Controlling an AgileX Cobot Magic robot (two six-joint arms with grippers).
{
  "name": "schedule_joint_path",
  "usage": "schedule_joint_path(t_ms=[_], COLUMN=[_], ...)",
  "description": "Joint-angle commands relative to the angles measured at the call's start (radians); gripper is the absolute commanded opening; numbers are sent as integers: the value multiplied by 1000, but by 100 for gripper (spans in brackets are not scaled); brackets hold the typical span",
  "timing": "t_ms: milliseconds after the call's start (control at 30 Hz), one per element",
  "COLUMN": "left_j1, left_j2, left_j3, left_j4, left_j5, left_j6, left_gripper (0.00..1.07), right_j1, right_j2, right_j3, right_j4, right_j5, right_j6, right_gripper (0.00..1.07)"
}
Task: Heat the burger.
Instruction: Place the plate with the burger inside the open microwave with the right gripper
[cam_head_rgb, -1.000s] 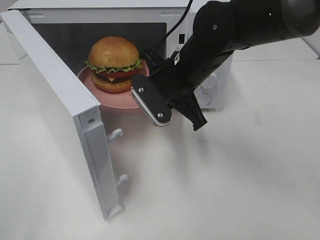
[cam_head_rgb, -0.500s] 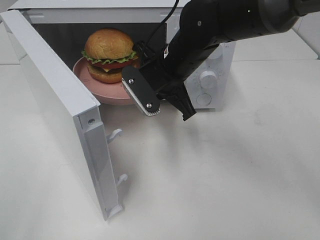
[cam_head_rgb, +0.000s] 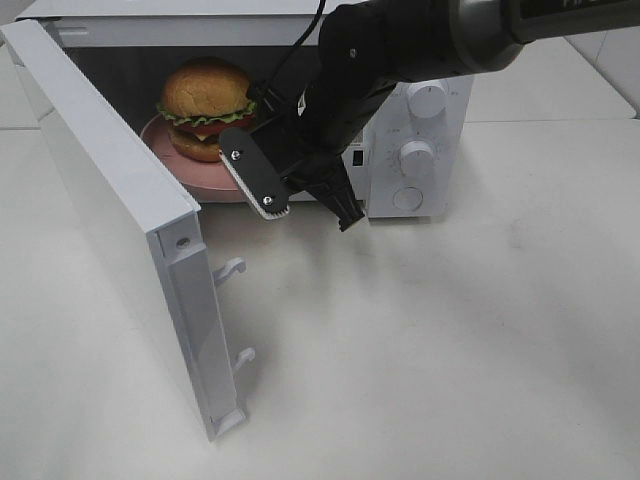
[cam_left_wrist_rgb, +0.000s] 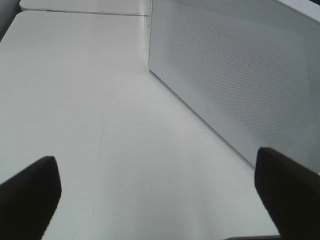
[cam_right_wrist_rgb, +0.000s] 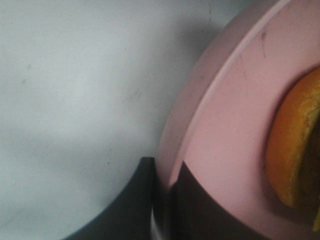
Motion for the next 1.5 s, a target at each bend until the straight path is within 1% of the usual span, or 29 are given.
schedule_joint_path(t_ms=[33,133,167,200,333,367,500,567,600,733,767,933,1233,1333,1367,1400,1467,1500], left_j1=[0,0,0,0,0,0,0,0,0,0,0,0,0,0,0,0,0,0], left_j2=[-4,-4,-4,-4,-4,-4,-4,-4,-4,-4,-4,-4,-4,-4,-4,-4,-4,-4], left_j3=[2,2,2,2,2,2,2,2,2,2,2,2,2,2,2,2,2,2], left_j4=[-5,-5,-5,-5,-5,-5,-5,-5,-4,-4,-4,-4,-4,-3,-2,-2,-2,-2], left_j5=[0,0,0,0,0,0,0,0,0,0,0,0,0,0,0,0,0,0], left_j6=[-4,-4,-4,-4,-4,-4,-4,-4,-4,-4,-4,-4,-4,-4,-4,-4,-4,-4], left_gripper=[98,98,98,98,98,98,98,98,98,98,98,98,98,98,98,98,98,98], right_j1=[6,6,6,6,6,6,6,6,6,6,6,6,6,6,6,6,6,6], right_j2=[2,29,48,48,92,92,128,135,149,172,186,226,265,274,281,281,287,287], right_j3=[-43,-77,-104,-104,-167,-167,-237,-248,-274,-312,-338,-388,-412,-420,-424,-424,-431,-431], right_j4=[-6,-10,-28,-28,-64,-64,-103,-109,-114,-114,-114,-115,-115,-122,-139,-139,-160,-160], right_j5=[-54,-35,-18,-18,11,11,26,26,26,26,29,54,35,22,18,18,16,16], right_j6=[22,30,55,55,88,88,143,156,170,181,190,202,206,246,278,278,331,331], right_gripper=[1,1,1,1,1,1,1,1,1,1,1,1,2,4,6,6,12,12])
